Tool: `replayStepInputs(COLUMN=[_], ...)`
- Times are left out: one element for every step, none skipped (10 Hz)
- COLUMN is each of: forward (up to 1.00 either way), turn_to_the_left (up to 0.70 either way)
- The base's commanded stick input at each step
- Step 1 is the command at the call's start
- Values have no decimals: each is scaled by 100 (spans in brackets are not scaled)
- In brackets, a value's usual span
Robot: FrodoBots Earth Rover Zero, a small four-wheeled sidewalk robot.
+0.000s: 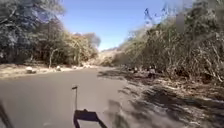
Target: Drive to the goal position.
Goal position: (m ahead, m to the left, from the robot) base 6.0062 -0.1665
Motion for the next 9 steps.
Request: replayStepInputs(forward=[100,100,100,100,100,100,100,100,100], turn_to_the_left=[0,0,0,0,0,0,0,0,0])
